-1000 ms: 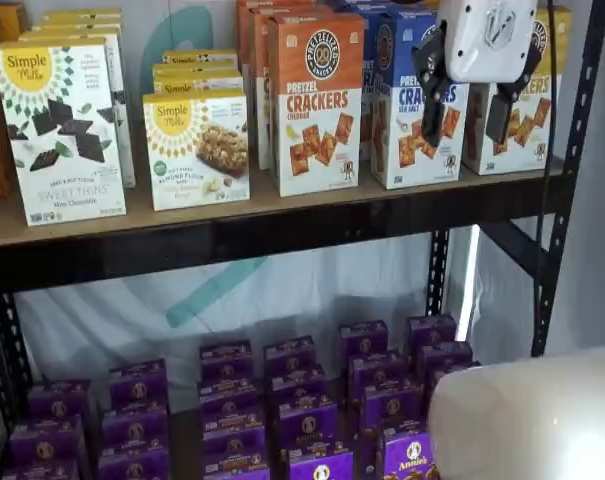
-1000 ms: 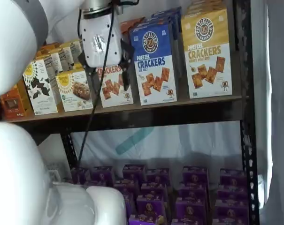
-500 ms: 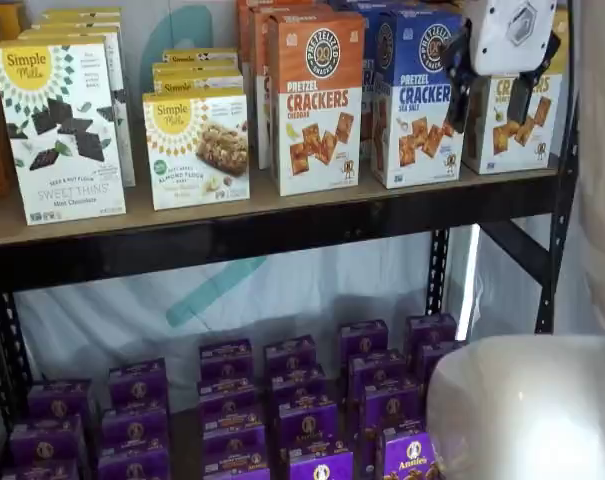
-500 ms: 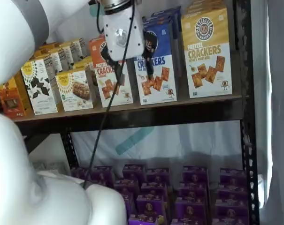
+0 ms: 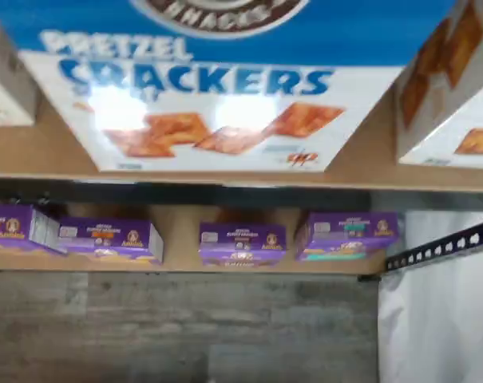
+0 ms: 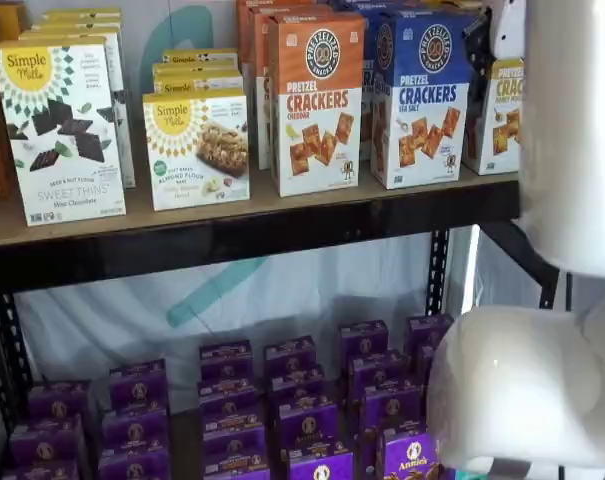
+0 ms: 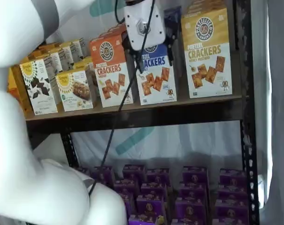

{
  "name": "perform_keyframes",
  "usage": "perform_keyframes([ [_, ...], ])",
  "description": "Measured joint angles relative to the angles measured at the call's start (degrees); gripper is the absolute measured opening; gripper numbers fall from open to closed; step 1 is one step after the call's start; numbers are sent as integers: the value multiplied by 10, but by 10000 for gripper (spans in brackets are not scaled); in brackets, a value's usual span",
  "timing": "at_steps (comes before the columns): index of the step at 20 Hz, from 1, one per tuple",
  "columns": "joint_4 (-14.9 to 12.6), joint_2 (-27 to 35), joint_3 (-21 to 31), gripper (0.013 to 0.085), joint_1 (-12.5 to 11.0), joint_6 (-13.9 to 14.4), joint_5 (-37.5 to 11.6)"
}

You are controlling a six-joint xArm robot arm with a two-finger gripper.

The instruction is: Retrieve the yellow and white box located on the top shelf, the sixth one from the left

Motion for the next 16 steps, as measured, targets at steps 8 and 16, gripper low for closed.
perform_keyframes([
  [8, 32, 52, -44, 850, -65, -61, -30],
  [16, 46, 93, -91, 850, -101, -94, -29],
])
